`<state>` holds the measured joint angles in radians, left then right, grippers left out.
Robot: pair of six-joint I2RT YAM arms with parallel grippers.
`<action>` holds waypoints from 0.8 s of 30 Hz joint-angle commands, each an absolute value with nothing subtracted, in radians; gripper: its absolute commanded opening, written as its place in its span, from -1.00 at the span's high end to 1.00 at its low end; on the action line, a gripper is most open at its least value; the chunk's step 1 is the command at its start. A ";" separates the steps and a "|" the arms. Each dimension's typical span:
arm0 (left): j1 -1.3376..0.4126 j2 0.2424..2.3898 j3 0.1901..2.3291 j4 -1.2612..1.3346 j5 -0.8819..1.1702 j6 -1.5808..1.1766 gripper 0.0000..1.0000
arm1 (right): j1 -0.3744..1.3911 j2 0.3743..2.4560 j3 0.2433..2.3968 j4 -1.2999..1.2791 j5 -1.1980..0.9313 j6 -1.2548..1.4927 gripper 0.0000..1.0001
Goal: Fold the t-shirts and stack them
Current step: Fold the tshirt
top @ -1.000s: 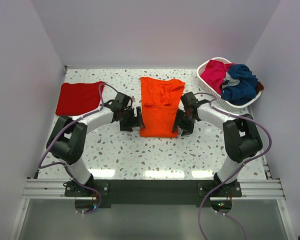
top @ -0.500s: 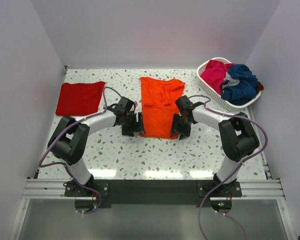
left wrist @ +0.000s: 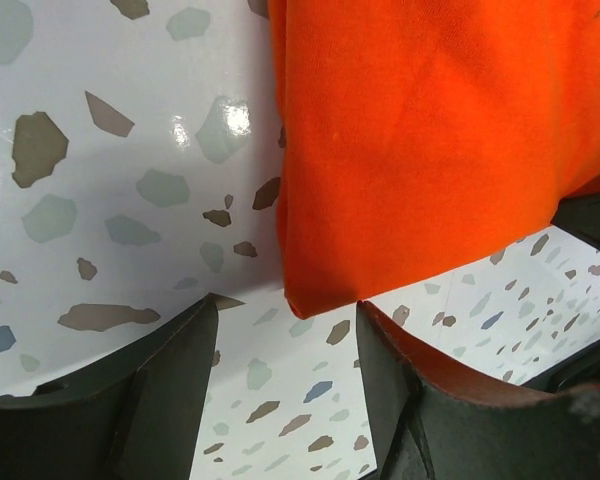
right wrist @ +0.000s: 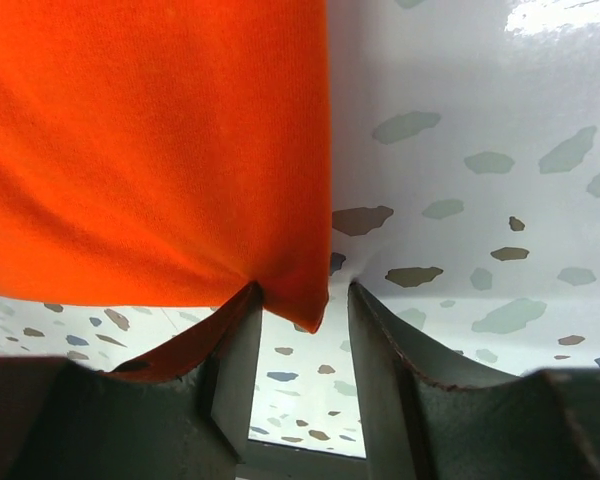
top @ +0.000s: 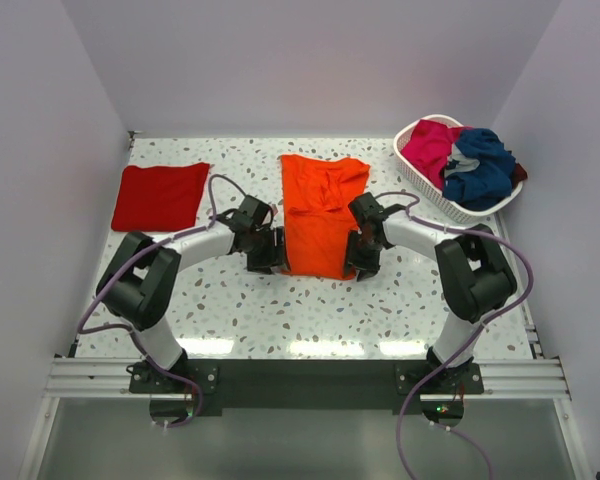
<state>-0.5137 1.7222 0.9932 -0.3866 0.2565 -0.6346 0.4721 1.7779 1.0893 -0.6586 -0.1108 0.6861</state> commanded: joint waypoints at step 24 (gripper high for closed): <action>-0.580 1.717 0.996 -0.316 0.227 -0.643 1.00 | 0.477 1.825 1.152 -0.696 -0.103 0.635 0.94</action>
<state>-0.5751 1.7714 1.0149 -0.3573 0.2478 -0.6514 0.4732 1.8111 1.1278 -0.6888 -0.1181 0.6495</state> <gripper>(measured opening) 0.023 0.084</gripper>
